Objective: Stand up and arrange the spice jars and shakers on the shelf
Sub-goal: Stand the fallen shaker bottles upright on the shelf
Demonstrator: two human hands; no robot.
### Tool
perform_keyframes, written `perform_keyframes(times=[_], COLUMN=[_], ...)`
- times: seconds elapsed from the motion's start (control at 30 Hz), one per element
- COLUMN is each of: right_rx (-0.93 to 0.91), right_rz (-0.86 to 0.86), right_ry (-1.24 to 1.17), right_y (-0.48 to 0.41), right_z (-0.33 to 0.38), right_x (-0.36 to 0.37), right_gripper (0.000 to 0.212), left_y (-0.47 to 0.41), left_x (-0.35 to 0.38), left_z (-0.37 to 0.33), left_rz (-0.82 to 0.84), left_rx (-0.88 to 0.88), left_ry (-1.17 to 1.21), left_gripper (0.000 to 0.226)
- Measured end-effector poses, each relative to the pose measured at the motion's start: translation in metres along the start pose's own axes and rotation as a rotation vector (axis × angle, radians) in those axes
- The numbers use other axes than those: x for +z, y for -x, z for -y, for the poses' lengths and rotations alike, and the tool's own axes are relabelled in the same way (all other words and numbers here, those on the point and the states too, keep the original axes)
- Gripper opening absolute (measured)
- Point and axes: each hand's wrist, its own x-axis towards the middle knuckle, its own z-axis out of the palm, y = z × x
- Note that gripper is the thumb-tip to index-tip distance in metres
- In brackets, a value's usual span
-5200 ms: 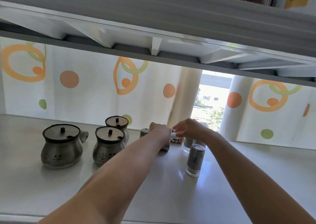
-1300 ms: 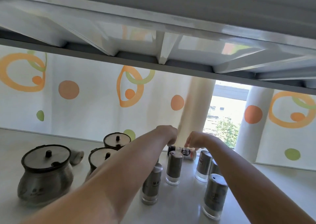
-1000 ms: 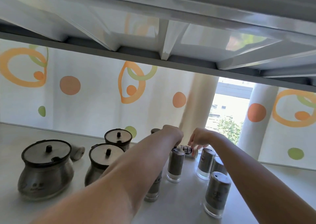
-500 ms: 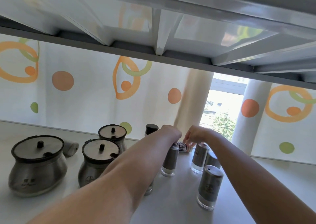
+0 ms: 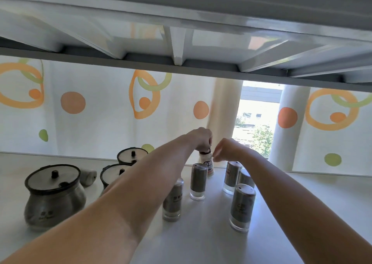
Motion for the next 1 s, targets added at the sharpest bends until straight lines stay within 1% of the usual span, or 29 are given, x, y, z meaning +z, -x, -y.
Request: perform_keyframes(times=[0.07,0.23,0.4,0.7,0.83,0.93,1.0], right_rx=[-0.009,-0.007,0.008,0.061,0.055,0.055,0.06], right_rz=[0.0,-0.019,-0.025,-0.019,-0.011,-0.016,-0.024], right_ry=[-0.01,-0.04,-0.026,-0.004,0.003,-0.007,-0.002], right_y=[0.002,0.005,0.006,0.007,0.009,0.011,0.013], right_z=[0.003,0.006,0.008,0.002,0.002,-0.001,-0.002], right_x=[0.0,-0.003,-0.003,-0.004,-0.005,-0.008,-0.012], right_gripper=[0.031,0.047,0.043,0.047,0.052,0.061,0.063], left_y=[0.002,0.007,0.009,0.019,0.025,0.029,0.035], left_x=[-0.004,-0.006,-0.002,-0.004,-0.006,-0.007,-0.012], left_z=[-0.001,-0.001,-0.001,-0.008,-0.01,-0.011,-0.01], left_rz=[0.01,0.037,0.038,0.048,0.057,0.079,0.087], left_rx=[-0.001,-0.012,-0.031,-0.012,-0.03,-0.047,-0.059], left_ry=[0.008,0.017,0.048,0.126,0.151,0.168,0.165], left_gripper=[0.025,0.031,0.039,0.027,0.027,0.031,0.034])
